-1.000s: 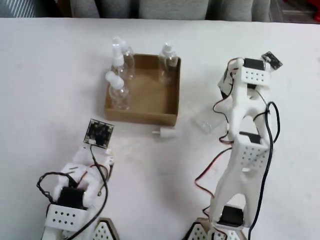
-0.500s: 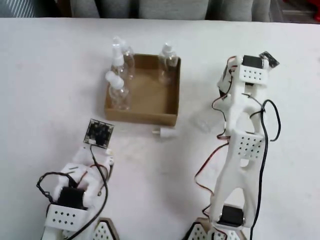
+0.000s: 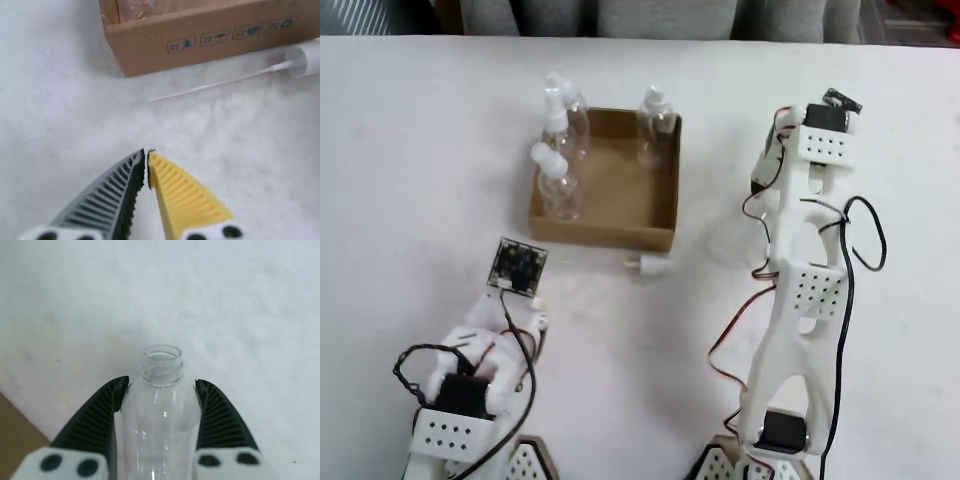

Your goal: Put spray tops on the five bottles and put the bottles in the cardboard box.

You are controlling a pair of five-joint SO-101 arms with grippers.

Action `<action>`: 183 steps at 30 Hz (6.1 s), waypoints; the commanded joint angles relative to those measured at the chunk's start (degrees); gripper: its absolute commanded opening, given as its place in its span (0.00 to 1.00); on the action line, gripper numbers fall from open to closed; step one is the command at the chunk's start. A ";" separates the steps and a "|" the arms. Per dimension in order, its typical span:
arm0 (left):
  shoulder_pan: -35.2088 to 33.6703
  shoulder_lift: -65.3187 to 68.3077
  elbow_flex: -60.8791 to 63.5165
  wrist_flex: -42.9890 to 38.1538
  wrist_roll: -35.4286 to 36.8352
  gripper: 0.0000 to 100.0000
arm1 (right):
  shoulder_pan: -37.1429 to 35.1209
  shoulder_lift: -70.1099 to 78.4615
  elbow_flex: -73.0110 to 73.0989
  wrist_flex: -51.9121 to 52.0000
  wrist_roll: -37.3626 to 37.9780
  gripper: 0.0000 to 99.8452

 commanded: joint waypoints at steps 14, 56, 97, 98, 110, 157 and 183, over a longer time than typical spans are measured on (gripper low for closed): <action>0.57 -0.75 0.00 -1.05 -0.35 0.02 | -0.22 -18.51 21.01 -0.31 5.54 0.02; 0.57 -0.75 0.00 -1.05 -0.35 0.02 | -1.27 -55.60 78.95 -37.41 23.12 0.24; 0.57 -0.75 0.00 -1.05 -0.35 0.02 | 0.04 -35.47 55.65 -22.64 20.22 0.21; 0.57 -0.75 0.00 -1.05 -0.35 0.02 | 0.04 -34.86 55.65 -23.25 20.22 0.18; 0.57 -0.75 0.00 -0.97 -0.35 0.02 | 0.22 -32.40 55.12 -24.22 23.56 0.02; 0.57 -0.84 -0.18 -1.58 0.09 0.02 | 0.13 -158.37 143.91 -61.14 16.97 0.02; 30.55 39.60 -30.68 -8.53 -35.52 0.02 | 4.53 -153.27 148.04 -62.02 23.91 0.02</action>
